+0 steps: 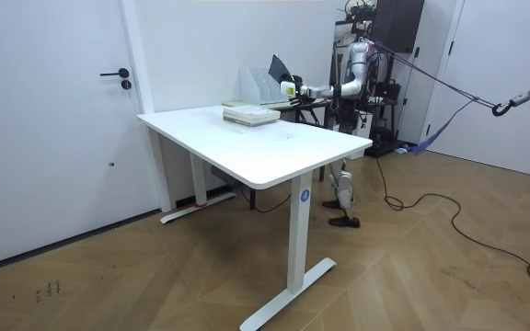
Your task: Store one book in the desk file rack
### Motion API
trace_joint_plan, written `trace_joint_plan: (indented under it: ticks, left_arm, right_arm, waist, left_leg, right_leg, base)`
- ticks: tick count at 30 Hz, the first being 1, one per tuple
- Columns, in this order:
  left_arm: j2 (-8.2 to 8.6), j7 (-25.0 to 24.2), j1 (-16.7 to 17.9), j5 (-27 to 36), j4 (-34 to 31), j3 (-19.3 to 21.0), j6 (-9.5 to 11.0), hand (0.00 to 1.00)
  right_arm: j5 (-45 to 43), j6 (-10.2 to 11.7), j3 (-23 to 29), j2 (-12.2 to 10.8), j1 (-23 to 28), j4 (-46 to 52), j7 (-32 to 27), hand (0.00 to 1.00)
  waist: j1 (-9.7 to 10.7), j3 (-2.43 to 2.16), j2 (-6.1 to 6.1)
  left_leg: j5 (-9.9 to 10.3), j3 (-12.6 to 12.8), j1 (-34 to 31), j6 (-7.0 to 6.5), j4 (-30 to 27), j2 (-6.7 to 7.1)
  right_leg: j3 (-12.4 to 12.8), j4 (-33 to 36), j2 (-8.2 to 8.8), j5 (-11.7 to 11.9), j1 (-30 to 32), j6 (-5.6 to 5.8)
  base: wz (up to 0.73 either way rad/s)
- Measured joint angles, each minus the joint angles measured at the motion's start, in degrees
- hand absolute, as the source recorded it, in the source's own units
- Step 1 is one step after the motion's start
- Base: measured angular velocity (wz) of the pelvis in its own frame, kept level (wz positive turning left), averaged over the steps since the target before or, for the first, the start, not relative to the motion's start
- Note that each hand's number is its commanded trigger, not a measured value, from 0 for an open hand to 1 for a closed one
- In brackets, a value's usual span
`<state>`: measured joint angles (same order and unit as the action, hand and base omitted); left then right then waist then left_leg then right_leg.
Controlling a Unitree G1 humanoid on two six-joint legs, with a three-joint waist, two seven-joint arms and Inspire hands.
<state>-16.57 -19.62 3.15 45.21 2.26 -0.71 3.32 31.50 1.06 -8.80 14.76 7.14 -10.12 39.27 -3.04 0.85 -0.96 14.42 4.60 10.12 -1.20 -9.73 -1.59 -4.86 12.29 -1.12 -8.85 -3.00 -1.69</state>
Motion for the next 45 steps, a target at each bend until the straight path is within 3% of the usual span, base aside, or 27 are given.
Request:
trace_joint_plan:
  ticks: [4,12,17,21,26,33,34,35,36,40,45]
  left_arm:
    - [0.05,-5.3,0.0,6.0,0.1,-0.2,-2.6,1.0]
    - [0.06,-14.5,0.0,9.1,0.2,-3.0,-7.8,1.0]
    - [-0.19,-18.4,-0.1,9.3,0.0,-3.0,-8.9,1.0]
    - [-0.2,-22.2,-1.1,9.3,-0.5,-3.3,-11.8,1.0]
    - [-0.2,-25.2,-2.8,9.3,-0.5,-4.0,-14.1,1.0]
    - [-0.32,-26.8,-3.7,9.2,-0.5,-4.0,-18.0,1.0]
    - [-0.52,-26.8,-3.7,9.1,-0.5,-4.1,-18.6,1.0]
    - [-0.65,-26.8,-3.7,9.1,-0.5,-4.2,-18.9,1.0]
    - [-0.92,-26.8,-3.7,9.1,-0.5,-4.2,-19.5,1.0]
    - [-2.69,-27.2,-3.7,9.0,-0.5,-4.3,-20.9,1.0]
    - [-3.29,-28.3,-3.7,9.0,-0.5,-4.7,-21.4,1.0]
  right_arm:
    - [10.0,-1.9,0.1,-0.6,-1.7,0.3,1.9,0.0]
    - [26.8,-5.6,-1.5,-2.5,-1.7,2.6,5.8,0.0]
    - [33.7,-7.4,-1.1,-2.5,-1.8,3.4,5.9,0.0]
    - [40.8,-8.9,-1.0,-2.4,-1.8,6.1,6.0,0.0]
    - [42.7,-10.4,-0.7,-2.5,-1.8,6.5,5.9,0.0]
    - [42.0,-14.3,-0.7,-1.2,-1.3,6.5,5.9,0.0]
    - [41.9,-14.8,-0.7,-0.9,-1.2,6.5,5.8,0.54]
    - [41.9,-14.9,-0.7,-0.8,-1.2,6.5,5.8,0.81]
    - [41.9,-14.9,-0.7,-0.8,-1.2,6.5,5.9,1.0]
    - [41.8,-15.7,-0.6,0.3,-1.2,6.7,4.5,1.0]
    - [41.6,-16.0,-0.1,1.4,-1.2,6.8,2.4,1.0]
  waist:
    - [-0.1,-0.01,-0.03]
    - [0.0,-0.23,-0.47]
    - [1.2,-0.82,-1.26]
    - [1.5,-1.34,-2.07]
    - [1.3,-1.1,-2.33]
    - [1.6,-0.93,-2.53]
    - [1.6,-0.92,-2.55]
    - [1.6,-0.93,-2.56]
    - [1.5,-0.99,-2.52]
    - [1.5,-1.01,-2.52]
    - [1.3,-1.06,-2.56]
  left_leg:
    - [0.0,0.0,-0.7,0.0,-0.3,0.02]
    - [0.0,0.0,-1.6,0.01,-1.2,-0.02]
    - [0.0,0.0,-1.7,-0.01,-1.3,-0.02]
    - [0.0,0.1,-1.4,0.0,-1.6,-0.06]
    - [0.0,0.2,-0.8,-0.01,-1.7,0.02]
    - [0.1,0.2,-1.0,-0.02,-1.8,0.11]
    - [0.1,0.3,-1.1,-0.02,-1.8,0.1]
    - [0.1,0.4,-1.3,-0.02,-1.8,0.1]
    - [0.1,0.6,-1.6,-0.02,-1.9,0.11]
    - [0.1,1.4,-1.6,-0.02,-1.9,0.09]
    - [0.1,1.7,-1.5,-0.02,-1.9,0.13]
  right_leg:
    - [0.0,0.4,0.04,0.0,0.4,0.0]
    - [0.0,1.0,0.08,0.1,1.1,-0.11]
    - [0.1,1.3,0.07,0.0,1.1,-0.11]
    - [0.2,1.4,0.01,0.1,0.8,-0.15]
    - [0.9,1.8,-0.02,-0.1,0.6,-0.19]
    - [1.2,2.2,-0.05,-0.2,1.0,-0.15]
    - [1.2,2.3,-0.06,-0.2,1.1,-0.16]
    - [1.2,2.3,-0.06,-0.2,1.3,-0.17]
    - [1.4,2.5,-0.06,-0.2,1.8,-0.17]
    - [1.7,2.6,-0.02,-0.2,1.9,-0.17]
    - [1.8,2.5,0.01,-0.2,1.9,-0.13]
  base:
    - [0.0]
    - [0.01]
    - [0.0]
    - [0.0]
    - [-0.04]
    - [-0.01]
    - [0.0]
    - [-0.03]
    - [-0.07]
    - [-0.06]
    - [-0.02]
